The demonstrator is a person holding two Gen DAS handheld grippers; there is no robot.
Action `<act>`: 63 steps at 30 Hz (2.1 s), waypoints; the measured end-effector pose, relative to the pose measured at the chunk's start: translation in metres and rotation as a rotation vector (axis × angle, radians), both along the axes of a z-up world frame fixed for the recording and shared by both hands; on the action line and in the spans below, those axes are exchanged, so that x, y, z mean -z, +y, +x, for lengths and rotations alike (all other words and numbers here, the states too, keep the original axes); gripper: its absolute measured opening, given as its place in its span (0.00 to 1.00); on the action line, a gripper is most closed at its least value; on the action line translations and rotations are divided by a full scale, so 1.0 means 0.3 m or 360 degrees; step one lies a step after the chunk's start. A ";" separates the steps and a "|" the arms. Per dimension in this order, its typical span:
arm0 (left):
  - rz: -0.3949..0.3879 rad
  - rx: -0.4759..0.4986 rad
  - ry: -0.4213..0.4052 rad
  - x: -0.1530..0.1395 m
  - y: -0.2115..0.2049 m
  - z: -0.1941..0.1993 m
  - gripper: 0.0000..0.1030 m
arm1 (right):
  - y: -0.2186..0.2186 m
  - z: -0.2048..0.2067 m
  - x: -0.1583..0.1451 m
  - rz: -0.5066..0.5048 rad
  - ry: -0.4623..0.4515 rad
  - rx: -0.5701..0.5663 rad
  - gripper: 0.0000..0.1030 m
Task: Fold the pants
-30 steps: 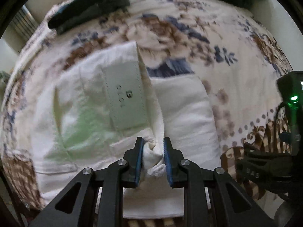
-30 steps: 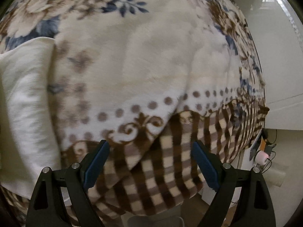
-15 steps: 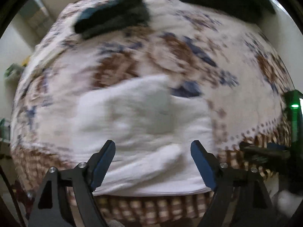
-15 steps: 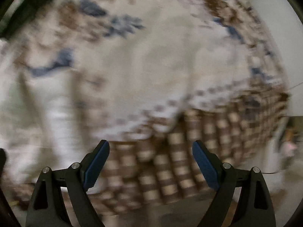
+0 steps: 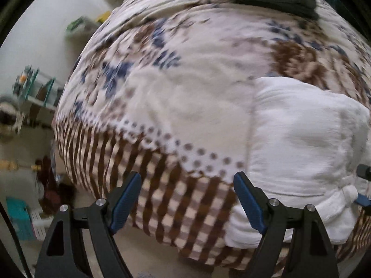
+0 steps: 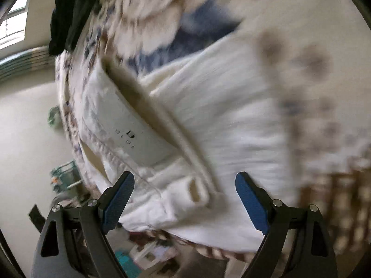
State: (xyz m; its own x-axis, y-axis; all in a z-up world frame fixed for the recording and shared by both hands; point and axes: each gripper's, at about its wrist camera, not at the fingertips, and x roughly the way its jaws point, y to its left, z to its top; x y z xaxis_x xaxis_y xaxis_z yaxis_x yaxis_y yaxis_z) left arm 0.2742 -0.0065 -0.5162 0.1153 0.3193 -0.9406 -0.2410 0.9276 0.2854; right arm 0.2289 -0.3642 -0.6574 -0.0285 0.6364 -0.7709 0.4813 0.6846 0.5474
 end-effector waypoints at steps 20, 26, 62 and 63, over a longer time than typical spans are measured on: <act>-0.0328 0.0127 -0.0061 0.004 -0.089 0.157 0.79 | -0.419 -0.349 -0.221 -0.0597 -0.0030 0.0151 0.11; -0.0629 0.0290 0.0027 0.099 -0.225 0.334 0.79 | -0.428 -0.316 -0.139 -0.0532 0.0035 0.0155 0.32; -0.1080 0.0348 0.0185 0.302 -0.327 0.361 0.68 | -0.371 -0.501 -0.034 -0.0112 0.0136 0.0459 0.23; -0.1091 0.0358 0.0198 0.311 -0.329 0.364 0.69 | -0.387 -0.518 -0.033 -0.0111 0.0153 0.0477 0.23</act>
State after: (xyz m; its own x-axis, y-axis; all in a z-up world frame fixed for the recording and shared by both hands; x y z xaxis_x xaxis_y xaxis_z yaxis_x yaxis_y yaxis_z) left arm 0.3834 -0.1051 -0.6096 -0.0120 -0.3644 -0.9312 -0.0273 0.9310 -0.3639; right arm 0.0733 -0.4803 -0.6476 0.0776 0.5733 -0.8156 0.7142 0.5388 0.4467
